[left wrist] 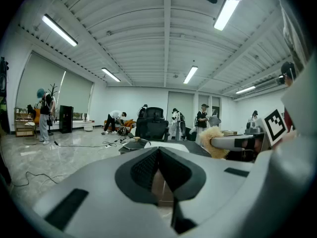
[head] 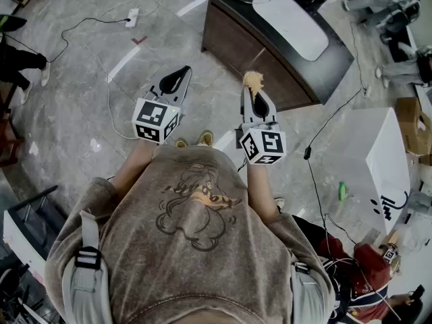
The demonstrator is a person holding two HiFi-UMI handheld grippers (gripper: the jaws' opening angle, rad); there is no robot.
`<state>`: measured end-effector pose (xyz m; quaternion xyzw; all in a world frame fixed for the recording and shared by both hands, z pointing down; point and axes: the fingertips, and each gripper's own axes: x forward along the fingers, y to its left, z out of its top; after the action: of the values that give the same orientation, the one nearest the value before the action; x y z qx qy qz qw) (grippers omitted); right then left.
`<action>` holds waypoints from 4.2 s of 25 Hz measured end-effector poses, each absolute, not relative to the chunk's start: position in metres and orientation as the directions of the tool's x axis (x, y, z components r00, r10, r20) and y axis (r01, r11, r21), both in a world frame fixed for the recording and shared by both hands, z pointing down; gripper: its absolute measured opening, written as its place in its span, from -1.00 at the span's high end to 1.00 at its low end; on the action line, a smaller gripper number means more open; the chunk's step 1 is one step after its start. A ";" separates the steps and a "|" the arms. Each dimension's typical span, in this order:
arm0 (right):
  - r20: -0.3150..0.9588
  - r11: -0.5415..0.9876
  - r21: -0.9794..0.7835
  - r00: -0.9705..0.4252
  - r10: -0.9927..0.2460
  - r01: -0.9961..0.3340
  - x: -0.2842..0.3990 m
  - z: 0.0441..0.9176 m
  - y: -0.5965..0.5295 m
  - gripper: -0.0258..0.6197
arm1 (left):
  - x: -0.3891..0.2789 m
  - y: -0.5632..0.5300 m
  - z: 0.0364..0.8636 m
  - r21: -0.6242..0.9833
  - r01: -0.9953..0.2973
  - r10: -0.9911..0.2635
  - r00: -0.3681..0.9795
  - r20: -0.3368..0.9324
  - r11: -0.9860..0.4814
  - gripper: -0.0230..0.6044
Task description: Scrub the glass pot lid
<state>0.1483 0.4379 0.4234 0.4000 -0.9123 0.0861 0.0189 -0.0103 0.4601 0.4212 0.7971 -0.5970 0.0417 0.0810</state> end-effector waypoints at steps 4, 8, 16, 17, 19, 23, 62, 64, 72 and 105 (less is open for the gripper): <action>0.103 0.669 -0.141 -0.683 -0.724 -0.730 0.145 0.423 0.433 0.80 | -0.013 0.454 0.420 0.081 -0.958 -0.945 0.285 0.163 -0.275 0.87; 0.105 0.668 -0.145 -0.683 -0.723 -0.730 0.146 0.424 0.432 0.80 | -0.009 0.451 0.420 0.080 -0.957 -0.942 0.288 0.170 -0.278 0.87; 0.101 0.691 -0.177 -0.712 -0.695 -0.700 0.153 0.425 0.431 0.80 | 0.000 0.447 0.423 0.077 -0.956 -0.936 0.293 0.194 -0.284 0.87; 0.102 0.692 -0.178 -0.712 -0.695 -0.700 0.156 0.426 0.430 0.80 | 0.002 0.444 0.423 0.076 -0.956 -0.936 0.292 0.195 -0.283 0.87; 0.107 0.688 -0.183 -0.710 -0.696 -0.702 0.164 0.429 0.425 0.80 | 0.007 0.439 0.423 0.076 -0.958 -0.938 0.287 0.195 -0.277 0.87; 0.106 0.690 -0.183 -0.712 -0.694 -0.700 0.178 0.432 0.416 0.80 | 0.017 0.432 0.424 0.074 -0.962 -0.943 0.271 0.193 -0.261 0.87; 0.144 0.721 -0.175 -0.742 -0.655 -0.671 0.133 0.451 0.240 0.80 | -0.015 0.235 0.440 0.080 -0.954 -0.935 0.300 0.190 -0.290 0.87; 0.152 0.717 -0.179 -0.739 -0.656 -0.674 0.125 0.453 0.222 0.80 | -0.023 0.216 0.443 0.086 -0.952 -0.931 0.305 0.198 -0.294 0.87; 0.168 0.691 -0.169 -0.712 -0.682 -0.702 0.091 0.446 0.155 0.80 | -0.057 0.142 0.444 0.102 -0.937 -0.912 0.349 0.213 -0.335 0.87; 0.186 0.622 -0.159 -0.642 -0.744 -0.767 0.056 0.451 -0.033 0.80 | -0.087 -0.050 0.445 0.156 -0.875 -0.848 0.483 0.217 -0.458 0.87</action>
<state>0.0564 -0.0333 0.4508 0.4203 -0.8990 0.1120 0.0508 -0.0872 -0.0495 0.4446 0.8521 -0.5057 0.0539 0.1237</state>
